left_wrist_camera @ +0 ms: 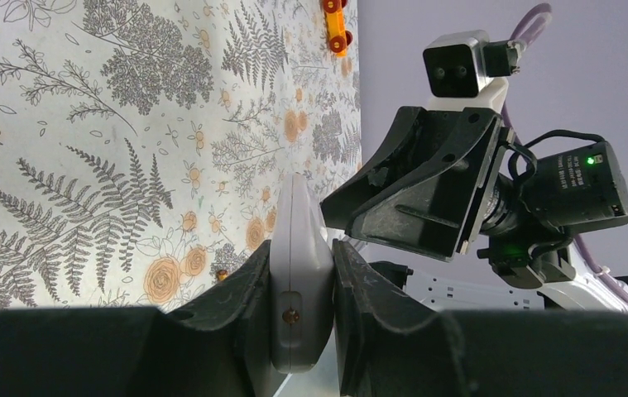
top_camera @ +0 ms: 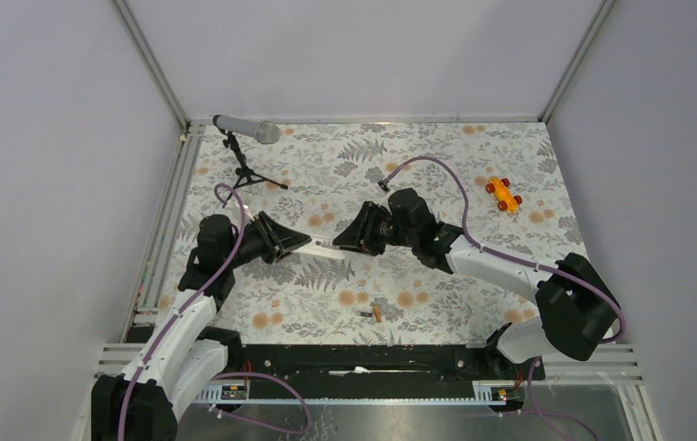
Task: Load the batteries into the remote control
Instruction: Remove the battery cover from the remote control.
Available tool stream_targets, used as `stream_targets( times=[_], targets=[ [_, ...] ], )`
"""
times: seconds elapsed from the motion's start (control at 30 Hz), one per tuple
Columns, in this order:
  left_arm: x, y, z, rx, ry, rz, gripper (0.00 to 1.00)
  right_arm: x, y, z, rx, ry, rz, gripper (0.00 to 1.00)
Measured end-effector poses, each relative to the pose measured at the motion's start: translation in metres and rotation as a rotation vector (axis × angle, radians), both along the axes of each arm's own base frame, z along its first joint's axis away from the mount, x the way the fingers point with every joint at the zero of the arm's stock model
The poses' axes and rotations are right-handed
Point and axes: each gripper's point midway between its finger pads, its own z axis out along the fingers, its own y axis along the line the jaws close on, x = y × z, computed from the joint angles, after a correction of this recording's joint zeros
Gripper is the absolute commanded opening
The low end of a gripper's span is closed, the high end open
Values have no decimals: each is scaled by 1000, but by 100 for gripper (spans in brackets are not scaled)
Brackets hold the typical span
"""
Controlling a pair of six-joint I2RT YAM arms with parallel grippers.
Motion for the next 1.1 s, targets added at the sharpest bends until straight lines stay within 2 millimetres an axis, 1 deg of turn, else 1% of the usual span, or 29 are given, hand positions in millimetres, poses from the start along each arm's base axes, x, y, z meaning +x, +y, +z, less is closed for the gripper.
stream_targets(
  times=[0.4, 0.63, 0.77, 1.1],
  targets=[
    [3, 1, 2, -8, -6, 6, 0, -5, 3, 4, 126, -24, 34, 39],
    [3, 1, 0, -15, -17, 4, 0, -7, 4, 6, 156, -50, 47, 39],
    [3, 1, -3, -17, -16, -2, 0, -7, 3, 4, 164, -66, 52, 40],
    [2, 0, -16, -1, 27, -7, 0, -10, 2, -9, 201, -73, 49, 40]
  ],
)
